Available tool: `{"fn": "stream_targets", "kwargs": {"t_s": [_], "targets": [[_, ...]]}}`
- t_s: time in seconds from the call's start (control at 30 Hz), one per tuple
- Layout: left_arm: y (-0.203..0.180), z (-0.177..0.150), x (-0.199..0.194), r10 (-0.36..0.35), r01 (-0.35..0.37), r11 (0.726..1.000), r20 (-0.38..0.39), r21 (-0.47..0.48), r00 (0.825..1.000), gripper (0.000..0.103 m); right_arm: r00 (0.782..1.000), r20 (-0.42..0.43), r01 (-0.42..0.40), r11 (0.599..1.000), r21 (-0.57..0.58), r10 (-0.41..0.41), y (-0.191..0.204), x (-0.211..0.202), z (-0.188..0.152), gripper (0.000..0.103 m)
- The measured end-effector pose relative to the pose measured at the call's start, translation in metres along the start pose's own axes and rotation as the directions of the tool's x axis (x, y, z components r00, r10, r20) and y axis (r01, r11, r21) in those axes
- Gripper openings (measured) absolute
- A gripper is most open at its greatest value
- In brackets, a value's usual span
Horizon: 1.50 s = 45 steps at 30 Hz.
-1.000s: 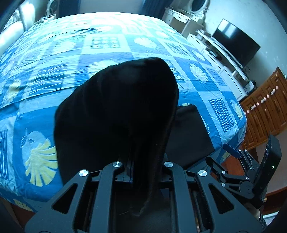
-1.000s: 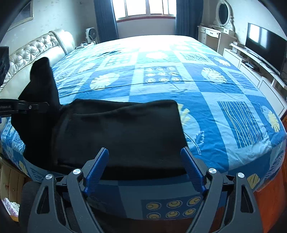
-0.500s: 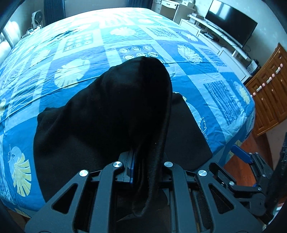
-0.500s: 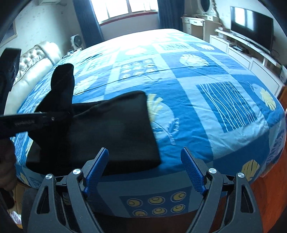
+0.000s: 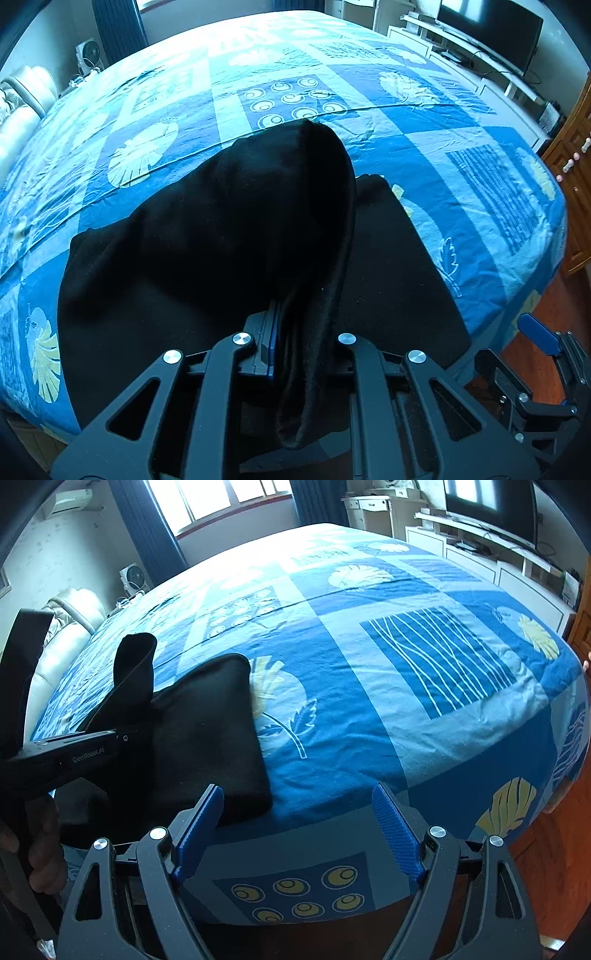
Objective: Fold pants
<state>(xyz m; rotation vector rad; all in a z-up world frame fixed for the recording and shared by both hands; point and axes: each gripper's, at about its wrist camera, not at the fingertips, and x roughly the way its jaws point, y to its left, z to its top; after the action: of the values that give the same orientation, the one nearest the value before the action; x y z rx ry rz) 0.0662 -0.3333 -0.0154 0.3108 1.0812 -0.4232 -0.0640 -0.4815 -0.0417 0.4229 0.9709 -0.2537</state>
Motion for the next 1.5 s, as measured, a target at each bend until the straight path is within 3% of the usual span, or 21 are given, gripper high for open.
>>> {"fn": "stream_targets", "kwargs": {"t_s": [0.57, 0.8, 0.87, 0.93, 1.2, 1.37, 1.5], "targets": [[-0.021, -0.003, 0.009, 0.121, -0.122, 0.992, 0.019, 0.045, 0.993, 0.014, 1.0, -0.018, -0.004, 0.999, 0.047, 0.005, -0.02, 0.007, -0.004, 0.082], [-0.028, -0.004, 0.006, 0.131, -0.132, 0.99, 0.033, 0.056, 0.991, 0.022, 1.0, -0.006, 0.006, 0.999, 0.053, -0.005, -0.024, 0.002, -0.001, 0.082], [-0.028, -0.005, 0.004, 0.122, -0.124, 0.991, 0.041, 0.05, 0.992, 0.031, 1.0, -0.003, 0.011, 0.999, 0.048, -0.011, -0.025, 0.0, -0.001, 0.082], [-0.029, -0.006, 0.0, 0.104, -0.106, 0.994, 0.05, 0.041, 0.993, 0.047, 1.0, -0.001, 0.015, 0.999, 0.048, -0.014, -0.026, -0.001, 0.0, 0.082], [-0.032, -0.011, -0.032, 0.069, -0.073, 0.997, 0.124, 0.034, 0.99, 0.086, 0.999, -0.003, 0.038, 0.999, 0.038, -0.037, -0.027, -0.006, -0.001, 0.081], [-0.017, -0.016, -0.053, 0.048, -0.05, 0.999, 0.144, 0.011, 0.988, 0.091, 0.999, 0.003, 0.044, 0.999, 0.03, -0.044, -0.026, -0.013, 0.002, 0.081], [0.019, -0.029, -0.073, 0.038, -0.032, 0.999, 0.168, -0.041, 0.985, 0.092, 1.0, 0.01, 0.025, 0.998, 0.054, -0.026, -0.026, -0.02, 0.004, 0.081]]}}
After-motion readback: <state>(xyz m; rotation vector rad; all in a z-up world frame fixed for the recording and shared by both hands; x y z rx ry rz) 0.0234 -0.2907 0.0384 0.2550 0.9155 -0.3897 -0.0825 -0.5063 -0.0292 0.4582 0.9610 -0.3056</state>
